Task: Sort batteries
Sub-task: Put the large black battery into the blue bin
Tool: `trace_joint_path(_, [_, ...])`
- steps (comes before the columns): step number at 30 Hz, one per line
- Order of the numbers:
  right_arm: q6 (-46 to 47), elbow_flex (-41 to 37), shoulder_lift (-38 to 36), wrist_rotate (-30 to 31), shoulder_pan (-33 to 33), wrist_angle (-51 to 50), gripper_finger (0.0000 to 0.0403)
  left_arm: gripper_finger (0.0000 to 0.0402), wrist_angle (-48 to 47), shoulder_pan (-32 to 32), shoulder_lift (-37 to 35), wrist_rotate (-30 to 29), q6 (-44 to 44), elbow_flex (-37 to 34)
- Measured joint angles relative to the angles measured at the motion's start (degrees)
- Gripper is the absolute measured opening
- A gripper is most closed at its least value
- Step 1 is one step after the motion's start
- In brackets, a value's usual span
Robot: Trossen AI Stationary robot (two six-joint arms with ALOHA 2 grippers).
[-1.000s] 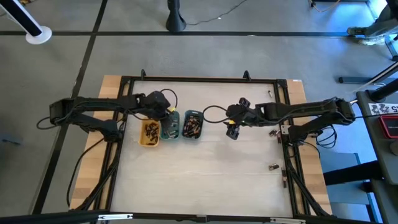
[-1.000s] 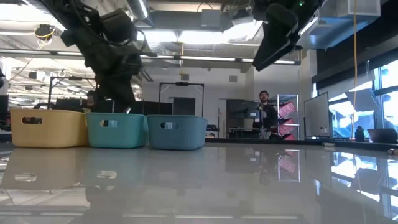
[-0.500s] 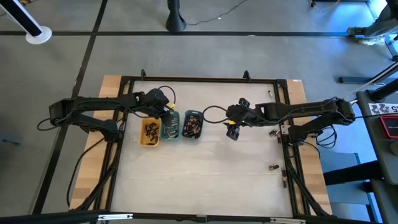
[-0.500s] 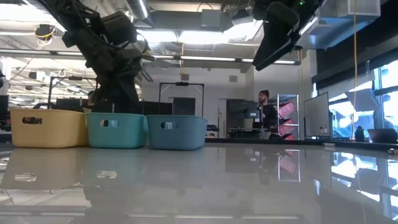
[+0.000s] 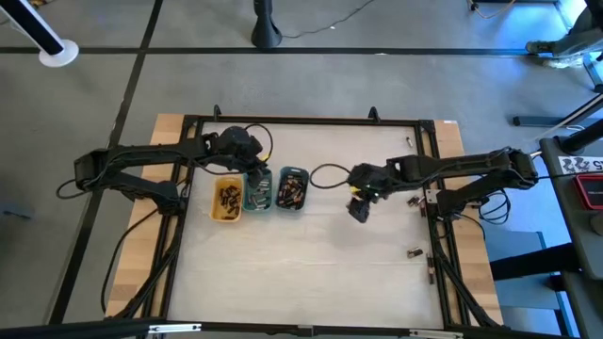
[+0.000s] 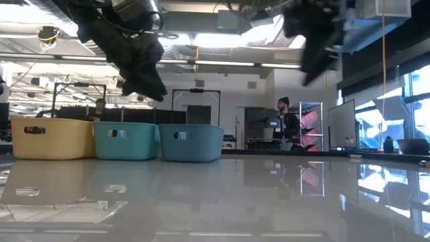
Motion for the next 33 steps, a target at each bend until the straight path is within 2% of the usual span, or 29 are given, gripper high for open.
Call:
trace_joint_path(3, [5.8,0.0,0.0,-5.1,0.7,-8.6,0.0247,0.0131,0.1,0.0,0.0,2.5,3.2,0.0])
trace_joint_path(7, [12.1,0.0,0.0,-6.4,4.4,-19.4,0.0247,0.013,1.7,0.0,0.0,6.3,6.8,0.0])
trace_joint_path(9, [15.5,-0.6,0.0,-8.6,7.0,-21.5,0.0247,0.013,2.9,0.0,0.0,8.0,8.3,0.0])
trace_joint_path(16, [27.4,-4.5,0.8,-15.3,17.2,-19.6,0.0247,0.013,5.2,0.0,0.0,11.6,10.3,0.0])
trace_joint_path(23, [27.1,-11.5,0.7,-17.6,26.8,-19.5,0.0247,0.013,5.7,0.0,0.0,13.8,9.8,0.0])
trace_joint_path(33, [26.2,-22.7,0.7,-17.6,36.9,-11.9,0.0247,0.013,13.0,0.0,0.0,13.0,-0.6,0.0])
